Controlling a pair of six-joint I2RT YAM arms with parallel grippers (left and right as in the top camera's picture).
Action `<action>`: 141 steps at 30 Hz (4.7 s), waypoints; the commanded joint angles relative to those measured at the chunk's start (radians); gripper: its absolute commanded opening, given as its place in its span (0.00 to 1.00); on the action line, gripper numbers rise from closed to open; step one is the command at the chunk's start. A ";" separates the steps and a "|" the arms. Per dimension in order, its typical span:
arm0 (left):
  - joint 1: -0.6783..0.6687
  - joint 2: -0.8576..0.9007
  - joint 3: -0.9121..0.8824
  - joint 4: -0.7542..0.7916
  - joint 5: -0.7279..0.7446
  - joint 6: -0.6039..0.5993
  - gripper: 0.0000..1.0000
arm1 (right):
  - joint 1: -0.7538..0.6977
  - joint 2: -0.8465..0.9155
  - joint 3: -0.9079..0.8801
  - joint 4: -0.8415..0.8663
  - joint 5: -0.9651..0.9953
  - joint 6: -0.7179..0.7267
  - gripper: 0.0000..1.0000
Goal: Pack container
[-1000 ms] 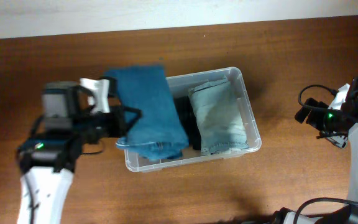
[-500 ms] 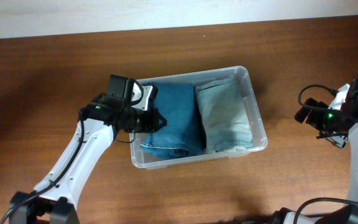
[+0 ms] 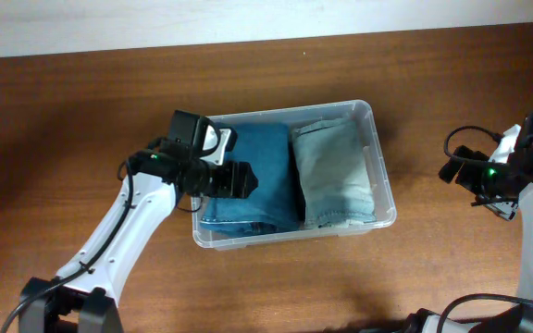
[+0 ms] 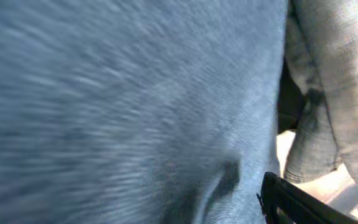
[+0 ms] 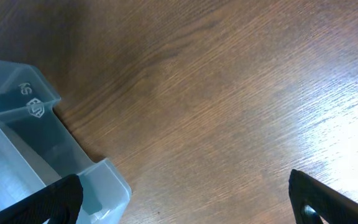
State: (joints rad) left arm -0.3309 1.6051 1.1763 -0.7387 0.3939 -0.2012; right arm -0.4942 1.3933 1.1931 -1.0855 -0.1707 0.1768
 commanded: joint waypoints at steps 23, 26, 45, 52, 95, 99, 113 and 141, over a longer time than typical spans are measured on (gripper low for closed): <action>-0.086 0.236 0.198 -0.060 -0.359 0.036 0.01 | -0.003 0.002 0.001 0.004 -0.005 -0.005 0.98; -0.085 0.327 0.198 -0.085 -0.418 0.035 0.01 | -0.003 0.002 0.001 0.003 -0.005 -0.005 0.98; -0.259 0.055 0.422 -0.142 -0.101 0.083 0.01 | -0.003 0.002 0.001 0.005 -0.005 -0.005 0.98; -0.430 0.129 0.349 -0.154 -0.057 0.083 0.00 | -0.003 0.002 0.001 0.005 -0.005 -0.005 0.98; 0.378 0.059 0.504 -0.371 -0.372 0.146 1.00 | 0.500 -0.024 0.013 0.188 0.005 -0.150 0.98; 0.395 -0.025 0.422 -0.349 -0.357 0.146 0.99 | 0.545 -0.116 0.003 0.154 0.067 -0.134 0.98; 0.388 -0.946 -0.388 0.165 -0.319 0.082 1.00 | 0.816 -0.874 -0.416 0.256 0.310 0.001 0.98; 0.388 -1.241 -0.460 -0.376 -0.320 0.082 0.99 | 0.717 -1.141 -0.529 0.189 0.340 -0.042 0.99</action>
State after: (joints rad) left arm 0.0586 0.3691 0.7204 -1.1145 0.0635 -0.1104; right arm 0.2802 0.3149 0.6773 -0.9154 0.1349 0.1501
